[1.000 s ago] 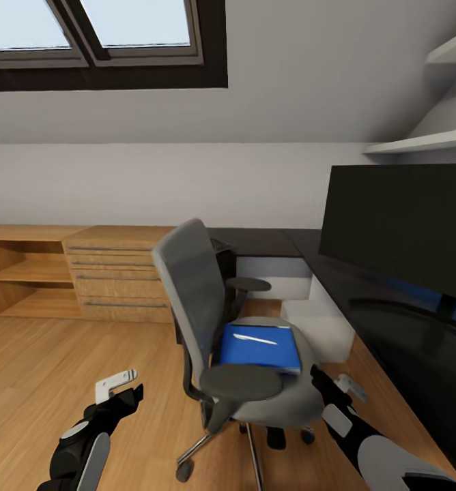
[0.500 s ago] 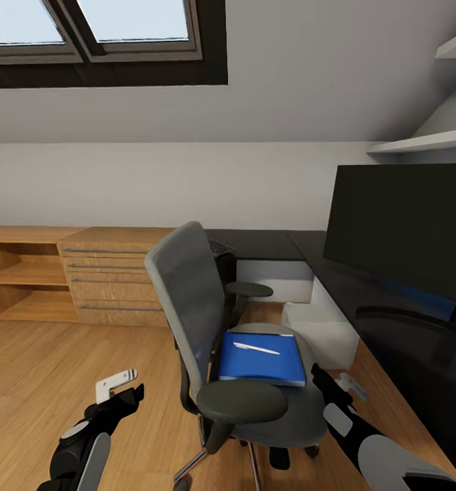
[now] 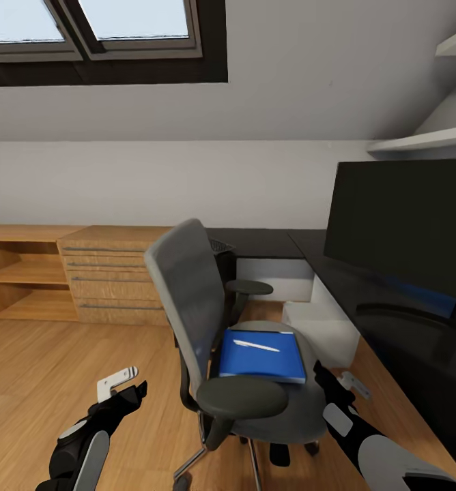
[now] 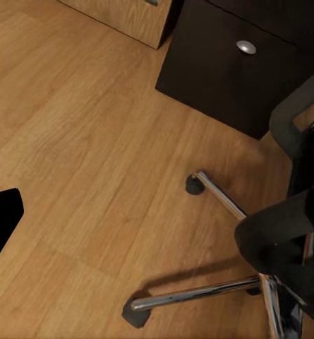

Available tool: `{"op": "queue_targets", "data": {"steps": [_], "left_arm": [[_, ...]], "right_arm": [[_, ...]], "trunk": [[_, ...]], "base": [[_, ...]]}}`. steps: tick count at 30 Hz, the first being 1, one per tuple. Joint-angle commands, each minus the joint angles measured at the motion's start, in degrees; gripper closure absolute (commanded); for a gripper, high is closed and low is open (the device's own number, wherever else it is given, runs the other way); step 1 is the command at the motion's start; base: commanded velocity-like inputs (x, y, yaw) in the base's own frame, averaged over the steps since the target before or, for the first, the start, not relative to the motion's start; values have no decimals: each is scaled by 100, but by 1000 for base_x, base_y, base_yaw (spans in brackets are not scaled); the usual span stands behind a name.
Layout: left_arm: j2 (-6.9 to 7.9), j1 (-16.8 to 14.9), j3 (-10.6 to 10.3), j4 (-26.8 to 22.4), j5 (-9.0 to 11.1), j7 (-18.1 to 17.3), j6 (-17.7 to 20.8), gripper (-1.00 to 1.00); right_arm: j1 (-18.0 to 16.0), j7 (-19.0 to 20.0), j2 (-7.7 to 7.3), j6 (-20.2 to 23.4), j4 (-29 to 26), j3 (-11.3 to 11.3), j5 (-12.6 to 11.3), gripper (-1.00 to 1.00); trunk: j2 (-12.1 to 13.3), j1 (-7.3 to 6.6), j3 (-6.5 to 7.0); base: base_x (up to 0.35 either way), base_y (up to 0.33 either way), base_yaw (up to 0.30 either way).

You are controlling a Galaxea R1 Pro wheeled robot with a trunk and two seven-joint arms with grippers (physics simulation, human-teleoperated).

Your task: In the bedroom, organize the workspace by keeping the computer under the desk, ensuring the monitor is on the desk, placing the keyboard on the desk next to the monitor, placing the mouse on the desk next to the keyboard, moving the folder from the swivel chair onto the desk next to the mouse, stacking the notebook on top of the folder with the pen on top of the notebook, and positioning the swivel chair next to the desk.

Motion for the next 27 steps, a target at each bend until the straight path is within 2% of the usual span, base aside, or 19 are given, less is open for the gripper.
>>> {"op": "queue_targets", "data": {"steps": [1, 18, 27], "left_arm": [[-3, -4, 3, -8, 64, 45, 20, -100], [-2, -4, -18, -9, 78, 48, 23, -100], [-2, -4, -25, -9, 78, 47, 28, -100]], "right_arm": [[-3, -10, 1, -2, -1, -33, 30, -100], [-4, -31, 40, 10, -7, -28, 17, -100], [-4, -36, 48, 7, -8, -18, 14, -100]], "trunk": [[-44, 22, -25], [-726, 395, -330], [-726, 395, -330]], "base": [[0, 0, 0], [0, 0, 0], [0, 0, 0]]}}
